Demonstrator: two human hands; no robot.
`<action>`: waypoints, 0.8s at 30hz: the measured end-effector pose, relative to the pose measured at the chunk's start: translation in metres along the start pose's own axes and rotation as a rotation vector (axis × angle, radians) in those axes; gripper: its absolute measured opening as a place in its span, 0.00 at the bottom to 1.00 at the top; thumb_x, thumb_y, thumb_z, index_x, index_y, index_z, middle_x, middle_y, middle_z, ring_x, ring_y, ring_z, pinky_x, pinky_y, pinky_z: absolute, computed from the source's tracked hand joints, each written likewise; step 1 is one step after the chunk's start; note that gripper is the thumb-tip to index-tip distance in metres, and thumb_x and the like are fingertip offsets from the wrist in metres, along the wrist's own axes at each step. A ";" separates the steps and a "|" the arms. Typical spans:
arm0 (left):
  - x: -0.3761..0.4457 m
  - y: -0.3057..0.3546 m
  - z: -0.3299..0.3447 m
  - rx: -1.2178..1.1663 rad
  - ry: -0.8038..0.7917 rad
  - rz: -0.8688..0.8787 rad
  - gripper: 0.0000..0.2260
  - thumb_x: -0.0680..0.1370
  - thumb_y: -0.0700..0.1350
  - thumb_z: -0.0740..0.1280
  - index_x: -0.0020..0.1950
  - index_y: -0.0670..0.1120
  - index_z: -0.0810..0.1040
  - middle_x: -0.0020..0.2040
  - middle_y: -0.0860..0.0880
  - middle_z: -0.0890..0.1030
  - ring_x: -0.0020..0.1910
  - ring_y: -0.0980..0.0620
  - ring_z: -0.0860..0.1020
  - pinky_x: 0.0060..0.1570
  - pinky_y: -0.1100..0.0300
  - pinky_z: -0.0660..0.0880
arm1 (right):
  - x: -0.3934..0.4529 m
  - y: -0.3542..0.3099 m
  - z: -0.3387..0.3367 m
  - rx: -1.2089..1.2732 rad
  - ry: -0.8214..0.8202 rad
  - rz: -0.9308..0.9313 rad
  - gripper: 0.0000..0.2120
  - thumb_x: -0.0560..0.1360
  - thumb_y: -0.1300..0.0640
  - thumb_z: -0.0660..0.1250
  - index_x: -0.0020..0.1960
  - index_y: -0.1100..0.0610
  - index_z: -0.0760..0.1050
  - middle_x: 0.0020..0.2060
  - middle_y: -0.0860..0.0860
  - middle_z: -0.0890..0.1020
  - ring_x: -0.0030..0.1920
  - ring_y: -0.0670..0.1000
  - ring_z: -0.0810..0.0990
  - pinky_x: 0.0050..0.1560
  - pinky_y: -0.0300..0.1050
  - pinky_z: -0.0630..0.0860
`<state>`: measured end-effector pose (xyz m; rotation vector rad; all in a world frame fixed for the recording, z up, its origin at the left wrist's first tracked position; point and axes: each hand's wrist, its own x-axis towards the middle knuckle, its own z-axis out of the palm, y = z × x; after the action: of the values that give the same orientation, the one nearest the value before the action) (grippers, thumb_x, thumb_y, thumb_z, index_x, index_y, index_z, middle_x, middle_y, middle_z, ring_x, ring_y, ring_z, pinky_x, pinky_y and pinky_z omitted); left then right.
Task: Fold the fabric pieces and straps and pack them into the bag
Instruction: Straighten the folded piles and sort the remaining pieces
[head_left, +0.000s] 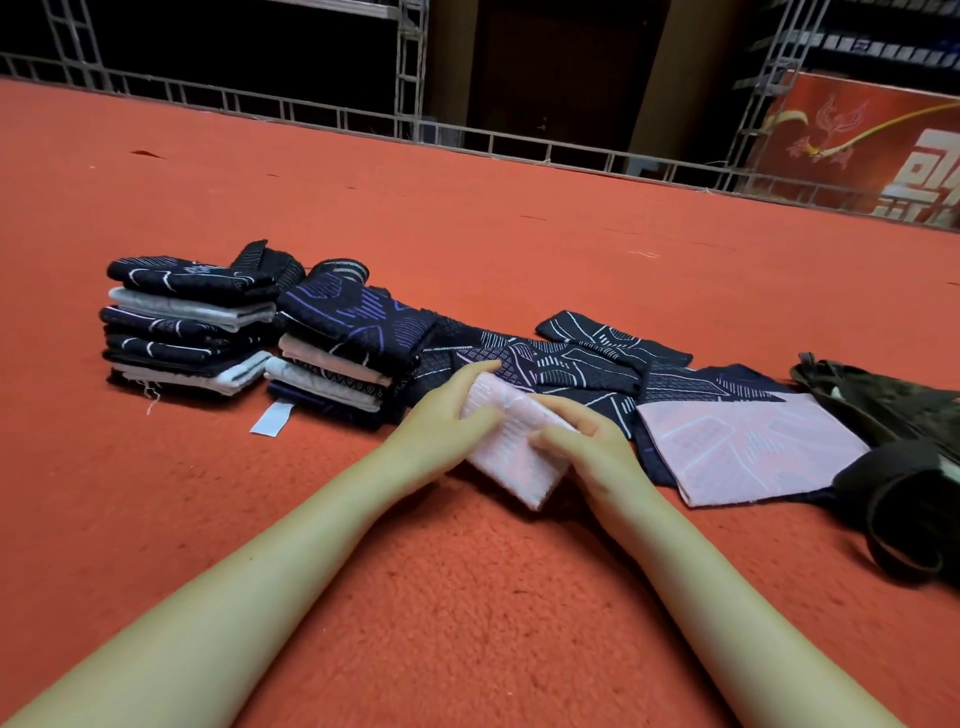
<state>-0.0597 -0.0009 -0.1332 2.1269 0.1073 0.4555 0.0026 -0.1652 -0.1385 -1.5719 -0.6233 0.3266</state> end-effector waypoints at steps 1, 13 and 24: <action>0.000 -0.001 0.000 0.003 0.024 0.020 0.26 0.70 0.50 0.61 0.69 0.54 0.68 0.63 0.54 0.75 0.60 0.56 0.73 0.60 0.60 0.68 | 0.000 0.001 -0.002 -0.013 0.031 -0.007 0.17 0.66 0.59 0.67 0.55 0.55 0.80 0.48 0.51 0.84 0.46 0.47 0.79 0.46 0.42 0.75; -0.069 -0.015 -0.062 -0.011 0.271 -0.094 0.23 0.76 0.36 0.64 0.70 0.45 0.68 0.63 0.47 0.75 0.60 0.50 0.74 0.63 0.58 0.68 | -0.015 -0.009 0.074 -0.124 0.058 0.155 0.17 0.70 0.54 0.71 0.58 0.50 0.74 0.44 0.52 0.81 0.32 0.47 0.76 0.26 0.39 0.71; -0.097 -0.074 -0.148 0.598 0.276 -0.478 0.22 0.77 0.47 0.62 0.71 0.45 0.67 0.65 0.39 0.71 0.64 0.38 0.67 0.63 0.51 0.64 | -0.013 -0.014 0.137 -0.310 0.032 0.140 0.16 0.75 0.60 0.68 0.62 0.57 0.73 0.43 0.50 0.76 0.39 0.49 0.77 0.40 0.45 0.79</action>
<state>-0.1961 0.1335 -0.1467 2.4863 0.9926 0.4609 -0.0870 -0.0603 -0.1422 -1.9200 -0.5596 0.3194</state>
